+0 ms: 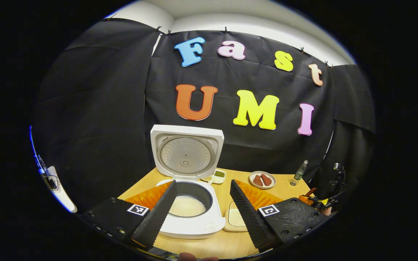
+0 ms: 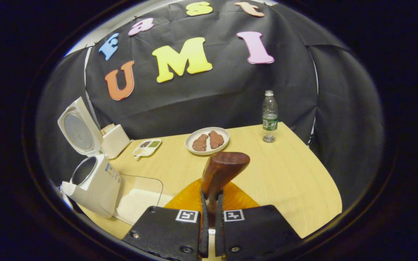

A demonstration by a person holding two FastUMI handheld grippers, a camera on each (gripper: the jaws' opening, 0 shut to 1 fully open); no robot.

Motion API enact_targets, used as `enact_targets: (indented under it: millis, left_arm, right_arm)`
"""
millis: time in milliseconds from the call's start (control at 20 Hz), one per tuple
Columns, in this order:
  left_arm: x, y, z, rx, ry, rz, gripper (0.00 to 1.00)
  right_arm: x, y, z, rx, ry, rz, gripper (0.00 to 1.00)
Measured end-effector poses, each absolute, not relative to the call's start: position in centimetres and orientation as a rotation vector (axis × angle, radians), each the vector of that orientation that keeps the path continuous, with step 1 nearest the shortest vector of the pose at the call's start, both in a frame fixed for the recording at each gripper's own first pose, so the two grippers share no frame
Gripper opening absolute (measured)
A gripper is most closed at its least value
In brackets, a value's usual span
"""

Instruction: Close the left gripper, press the button to open the rice cooker; take a wooden spoon from the chopstick holder with the right hand, scoop a spoonful of rice and pour it into the rice cooker, then put the wooden spoon back into the chopstick holder.

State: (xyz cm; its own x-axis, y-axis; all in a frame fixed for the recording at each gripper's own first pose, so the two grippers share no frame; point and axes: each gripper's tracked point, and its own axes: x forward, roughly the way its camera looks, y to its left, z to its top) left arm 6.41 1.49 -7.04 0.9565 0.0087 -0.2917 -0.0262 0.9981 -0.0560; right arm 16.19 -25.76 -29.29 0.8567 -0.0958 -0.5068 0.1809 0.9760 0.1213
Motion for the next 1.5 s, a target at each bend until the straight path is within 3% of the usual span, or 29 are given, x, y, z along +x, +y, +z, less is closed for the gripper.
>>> enact_targets:
  millis: [300, 500, 550, 600, 650, 850, 1050, 1150, 1500]
  left_arm:
    - [6.9, 0.3, -6.7, -0.040, 0.302, 0.004, 0.94]
    - [7.5, -0.2, -6.0, -0.036, 0.279, -0.008, 0.94]
    - [7.7, -0.3, -5.7, -0.040, 0.269, -0.010, 0.94]
    - [7.9, -0.4, -5.5, -0.047, 0.264, -0.011, 0.94]
    - [8.1, -0.5, -5.5, -0.054, 0.263, -0.014, 0.94]
    - [9.3, -1.2, -4.1, -0.059, 0.220, -0.045, 0.94]
    - [11.3, 0.0, -2.4, -0.048, 0.179, -0.042, 0.94]
    - [12.6, 1.3, -1.5, -0.048, 0.164, -0.013, 0.94]
    - [19.2, 5.2, 4.1, -0.043, 0.067, 0.061, 0.94]
  right_arm:
    - [16.7, -25.6, -30.9, 0.203, 0.513, -0.140, 0.15]
    - [16.3, -25.4, -30.2, 0.226, 0.498, -0.126, 0.24]
    - [15.9, -25.7, -29.8, 0.221, 0.495, -0.133, 0.39]
    - [15.9, -26.1, -29.4, 0.219, 0.494, -0.142, 0.46]
    - [15.6, -26.4, -29.1, 0.218, 0.495, -0.151, 0.59]
    - [14.6, -28.6, -27.0, 0.202, 0.475, -0.209, 0.82]
    - [13.3, -30.3, -22.9, 0.185, 0.411, -0.262, 0.87]
    - [12.4, -30.8, -20.4, 0.177, 0.372, -0.285, 0.95]
    - [8.3, -30.3, -12.2, 0.142, 0.264, -0.330, 0.98]
